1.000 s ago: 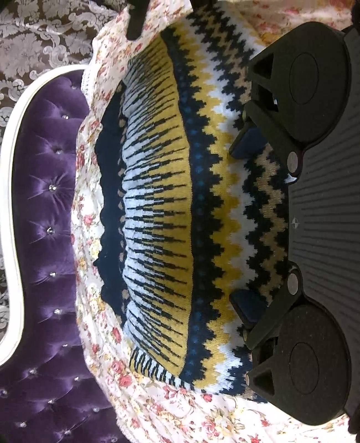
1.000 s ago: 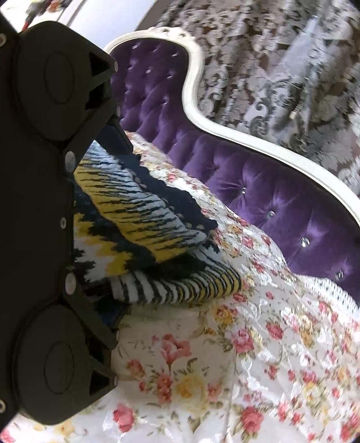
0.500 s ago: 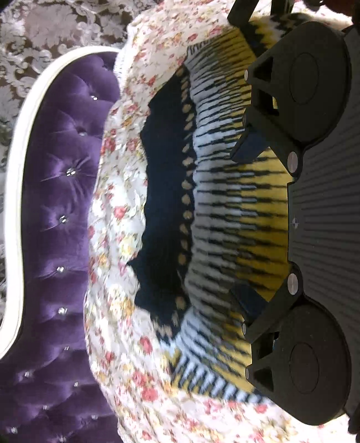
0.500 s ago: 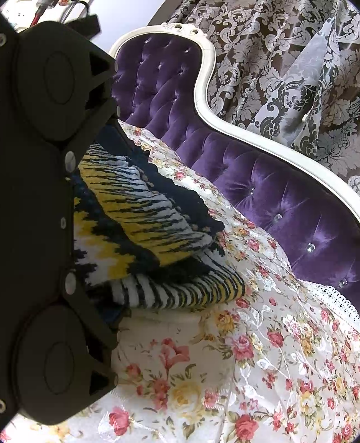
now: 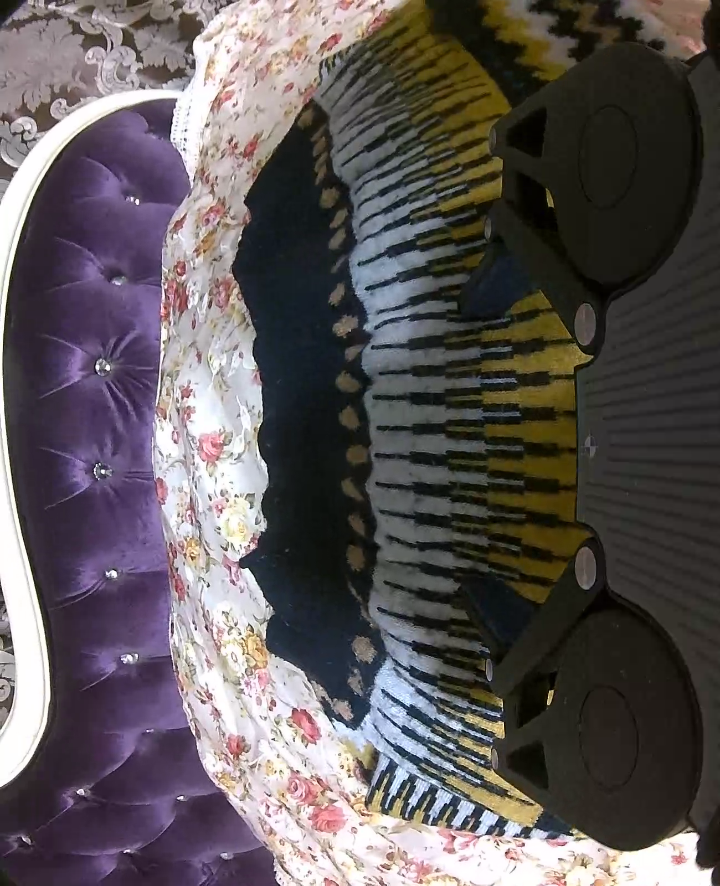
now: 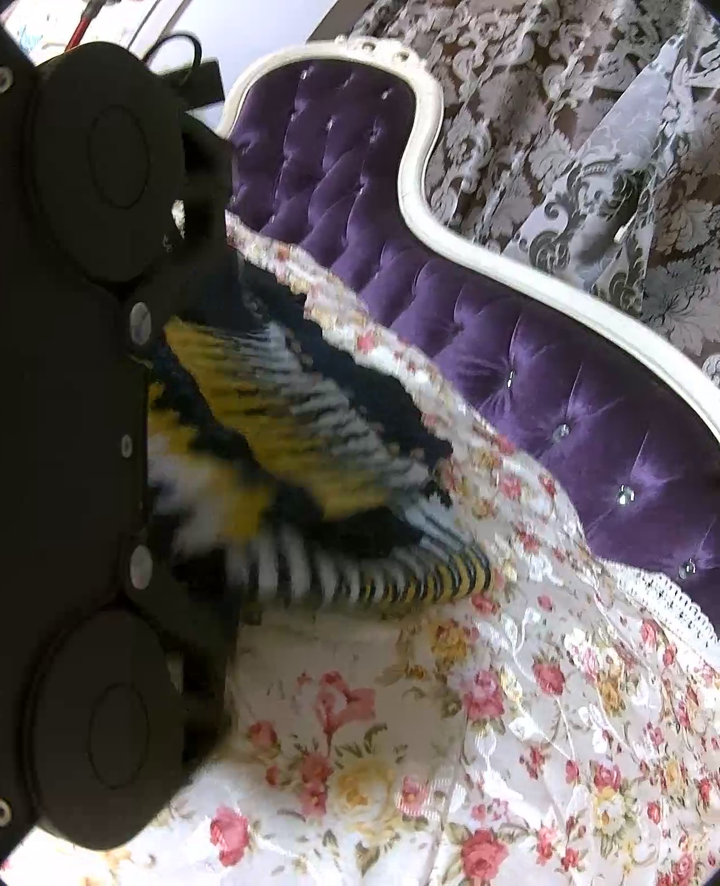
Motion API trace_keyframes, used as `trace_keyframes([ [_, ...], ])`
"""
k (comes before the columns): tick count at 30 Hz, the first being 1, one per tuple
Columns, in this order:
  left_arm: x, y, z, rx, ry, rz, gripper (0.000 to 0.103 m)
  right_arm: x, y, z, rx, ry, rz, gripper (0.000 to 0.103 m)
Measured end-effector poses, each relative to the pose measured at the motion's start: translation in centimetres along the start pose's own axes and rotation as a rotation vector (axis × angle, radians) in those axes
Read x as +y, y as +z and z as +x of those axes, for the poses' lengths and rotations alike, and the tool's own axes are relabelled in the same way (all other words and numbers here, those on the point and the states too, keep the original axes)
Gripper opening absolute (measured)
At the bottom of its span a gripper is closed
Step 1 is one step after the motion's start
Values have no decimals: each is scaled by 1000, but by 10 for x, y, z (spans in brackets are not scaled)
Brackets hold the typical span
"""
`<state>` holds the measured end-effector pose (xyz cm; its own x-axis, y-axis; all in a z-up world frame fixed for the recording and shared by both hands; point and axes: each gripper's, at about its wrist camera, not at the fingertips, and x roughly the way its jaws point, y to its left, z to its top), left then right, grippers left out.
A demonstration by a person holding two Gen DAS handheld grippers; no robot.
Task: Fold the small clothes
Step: 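Grasp the folded sweater end with the right gripper and lift it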
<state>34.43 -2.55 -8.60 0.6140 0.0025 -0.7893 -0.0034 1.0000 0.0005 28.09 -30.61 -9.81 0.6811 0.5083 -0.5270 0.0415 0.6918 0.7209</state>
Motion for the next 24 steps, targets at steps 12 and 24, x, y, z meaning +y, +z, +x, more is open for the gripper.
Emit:
trace_keyframes([
  [12,11,1,-9,-12,-44,-30,98,14,-3,-5,-47,-2,-92,29],
  [24,111,-20,-53,-32,-51,-189,95,25,-7,-10,-82,-27,-154,29],
])
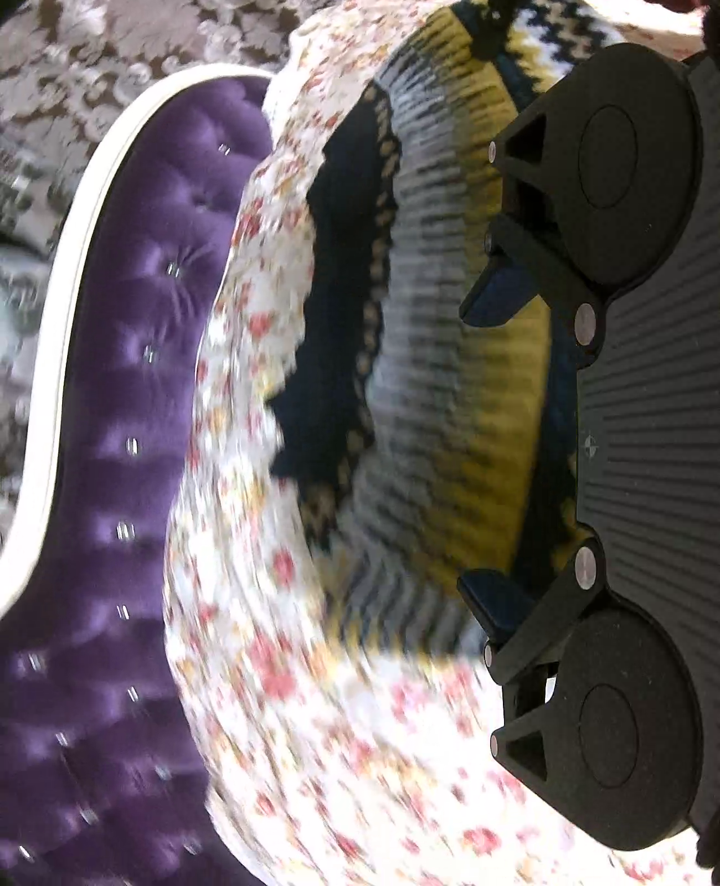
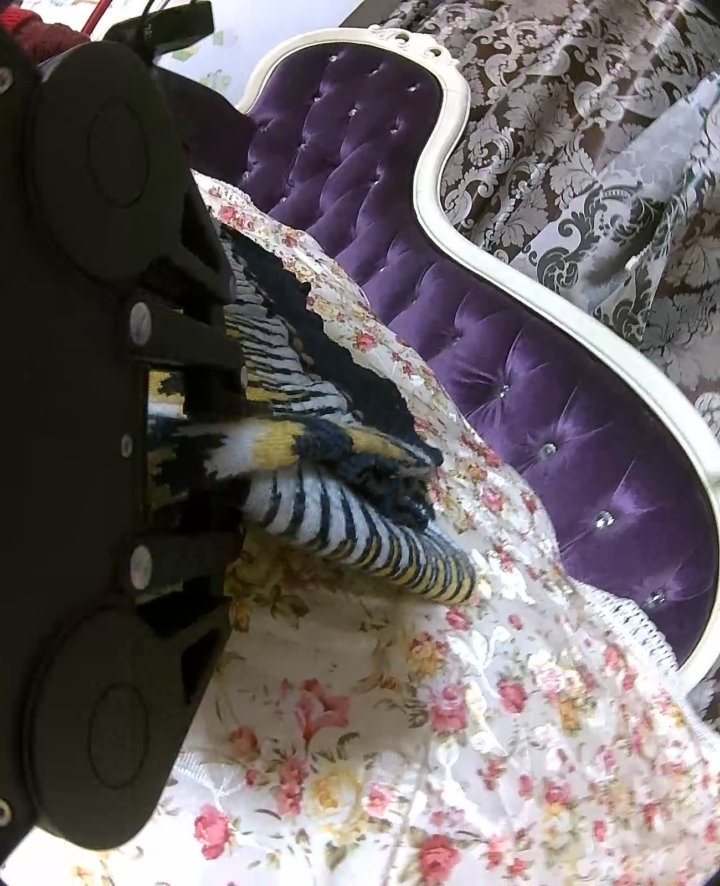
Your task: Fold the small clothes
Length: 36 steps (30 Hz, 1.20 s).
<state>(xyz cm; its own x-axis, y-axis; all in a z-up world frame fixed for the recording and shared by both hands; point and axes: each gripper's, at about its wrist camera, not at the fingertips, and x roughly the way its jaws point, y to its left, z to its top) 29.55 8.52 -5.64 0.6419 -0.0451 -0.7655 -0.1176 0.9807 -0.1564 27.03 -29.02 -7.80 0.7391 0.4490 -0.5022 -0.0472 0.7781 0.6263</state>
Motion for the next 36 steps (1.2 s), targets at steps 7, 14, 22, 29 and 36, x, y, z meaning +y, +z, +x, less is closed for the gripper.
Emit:
trace_keyframes([
  [7,42,-16,-29,-17,-10,-17,95,29,3,3,11,-100,-95,29],
  [14,69,-34,-50,-29,-60,-22,95,91,18,3,32,-147,-223,29],
  [22,95,-48,-64,-44,-103,-64,95,192,8,38,68,-85,-390,29],
  [29,117,-54,-73,-54,-118,-109,95,242,-46,107,200,-53,-488,29],
  [36,131,-56,-72,-53,-117,-142,95,261,-103,143,248,-108,-650,42],
])
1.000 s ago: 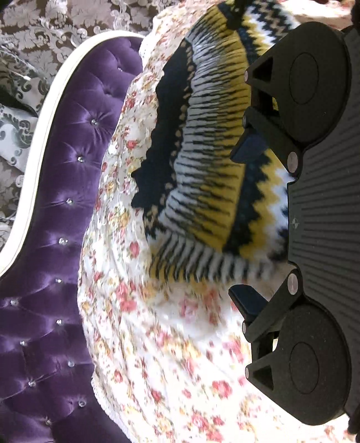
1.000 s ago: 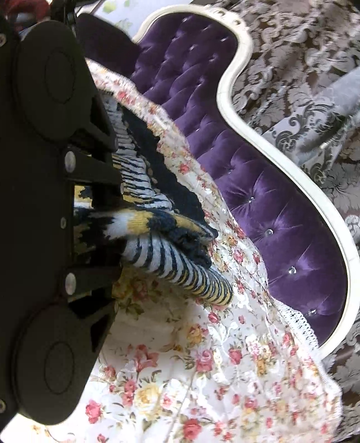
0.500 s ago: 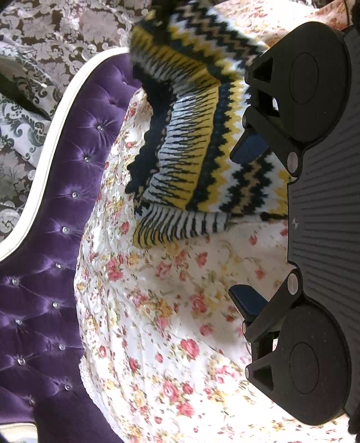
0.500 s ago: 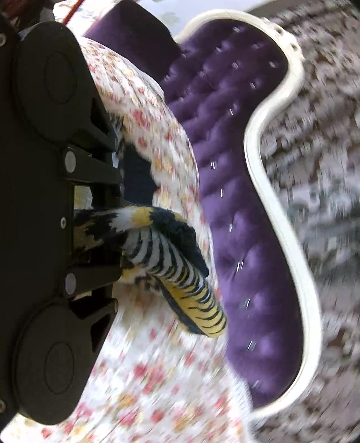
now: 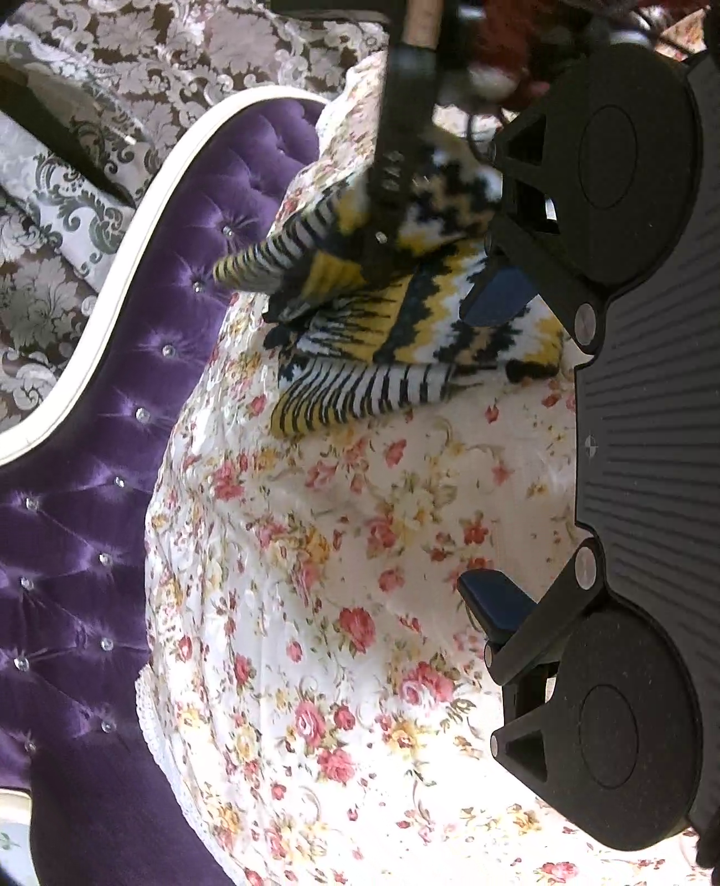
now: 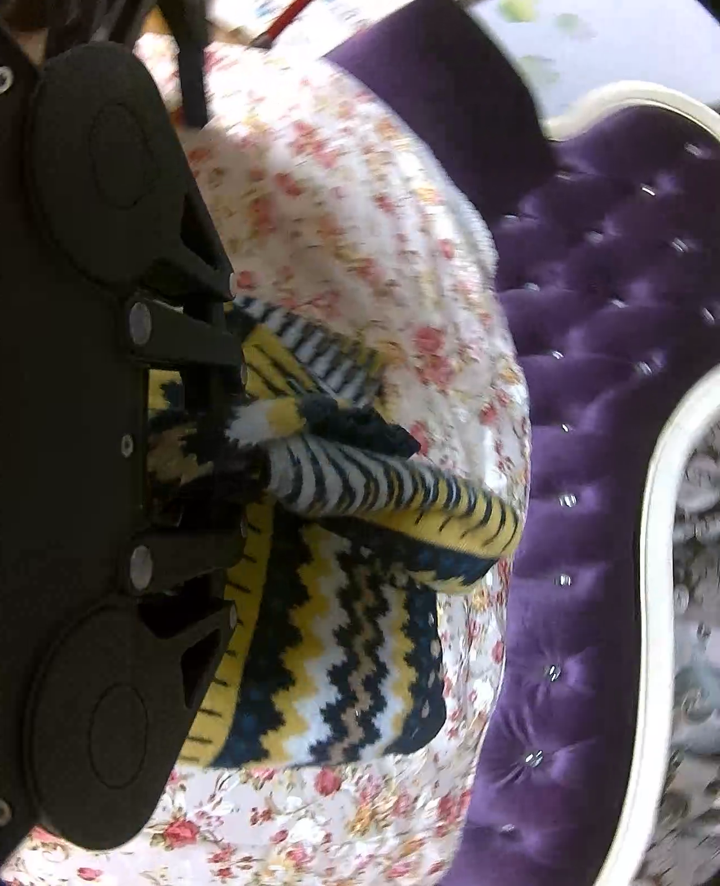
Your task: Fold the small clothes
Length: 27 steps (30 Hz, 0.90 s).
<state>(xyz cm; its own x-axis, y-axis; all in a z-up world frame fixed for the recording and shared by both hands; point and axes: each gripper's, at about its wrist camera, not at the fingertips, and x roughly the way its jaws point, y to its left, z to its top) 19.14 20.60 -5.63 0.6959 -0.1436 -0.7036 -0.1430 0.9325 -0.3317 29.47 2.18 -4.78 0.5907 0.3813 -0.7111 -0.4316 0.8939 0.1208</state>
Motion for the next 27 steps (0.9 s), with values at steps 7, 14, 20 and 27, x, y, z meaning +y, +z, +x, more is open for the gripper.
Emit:
trace_keyframes([
  [7,-1,11,-6,-25,-9,-3,95,-12,4,-34,-118,136,36,61],
  [14,-13,36,-7,-46,-53,-21,95,-15,-13,-73,-196,54,-79,65],
  [20,-36,56,9,-7,-158,-43,95,20,-57,-83,-250,-19,-327,65],
  [27,-61,68,47,96,-218,-30,94,55,-74,-62,-252,-53,-480,65],
])
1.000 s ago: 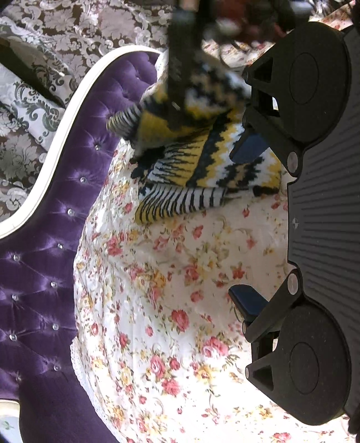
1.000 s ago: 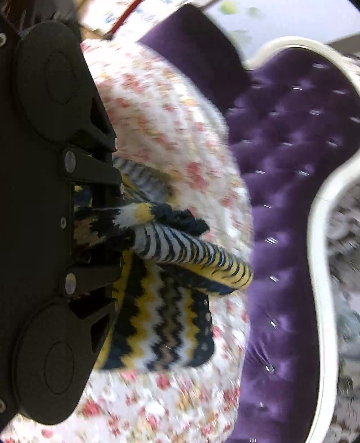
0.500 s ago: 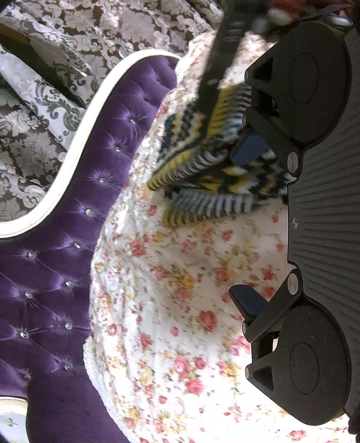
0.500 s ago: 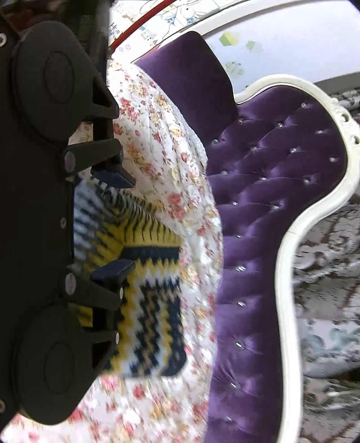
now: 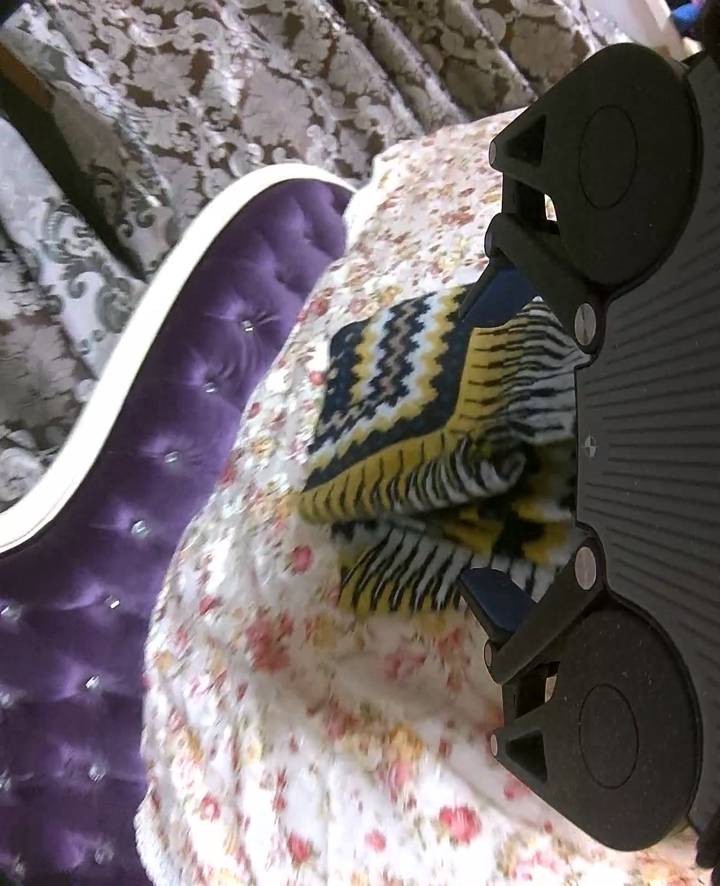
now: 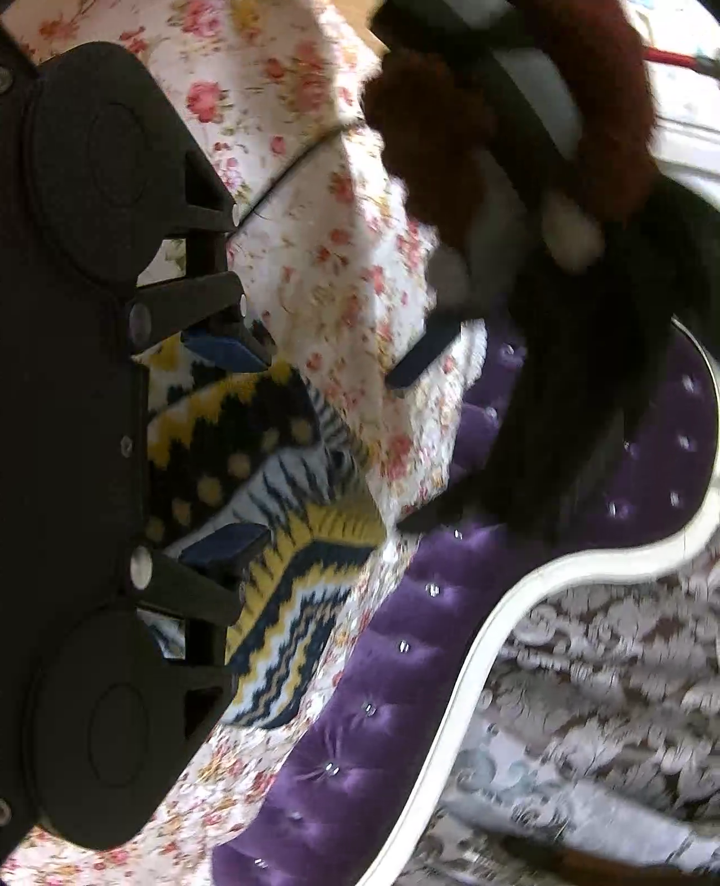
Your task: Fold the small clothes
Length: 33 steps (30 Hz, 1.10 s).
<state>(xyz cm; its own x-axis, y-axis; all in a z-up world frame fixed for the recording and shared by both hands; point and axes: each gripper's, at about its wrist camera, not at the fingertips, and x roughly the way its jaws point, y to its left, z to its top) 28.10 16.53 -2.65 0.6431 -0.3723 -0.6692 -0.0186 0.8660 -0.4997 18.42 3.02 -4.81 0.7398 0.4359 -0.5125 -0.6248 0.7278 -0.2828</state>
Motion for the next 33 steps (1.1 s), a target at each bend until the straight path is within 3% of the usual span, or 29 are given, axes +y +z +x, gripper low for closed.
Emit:
trace_keyframes([
  [2,-2,2,13,31,-1,13,86,6,-1,5,0,-14,-29,65],
  [8,1,5,39,80,-26,2,74,25,-5,19,10,-68,-158,62],
  [16,-3,9,49,78,-9,15,66,13,-7,25,18,-82,-112,54],
  [17,-3,9,51,79,-6,12,61,13,-8,26,19,-75,-107,51],
  [19,-4,11,53,67,7,17,16,10,-8,25,12,-68,-91,33],
  [20,-5,11,53,54,22,22,14,6,-6,24,3,-69,-74,18],
  [21,-5,12,51,47,21,28,13,2,-5,19,-13,-73,-48,15],
  [24,-10,11,32,-4,-8,70,13,-10,1,0,-73,-55,21,14],
  [27,-10,7,12,-42,-26,96,13,-7,8,-10,-92,-22,7,14],
  [30,1,3,11,-54,1,69,13,6,6,3,-50,25,-17,14],
  [33,21,-6,32,-1,67,42,14,20,-1,26,28,62,-53,17],
])
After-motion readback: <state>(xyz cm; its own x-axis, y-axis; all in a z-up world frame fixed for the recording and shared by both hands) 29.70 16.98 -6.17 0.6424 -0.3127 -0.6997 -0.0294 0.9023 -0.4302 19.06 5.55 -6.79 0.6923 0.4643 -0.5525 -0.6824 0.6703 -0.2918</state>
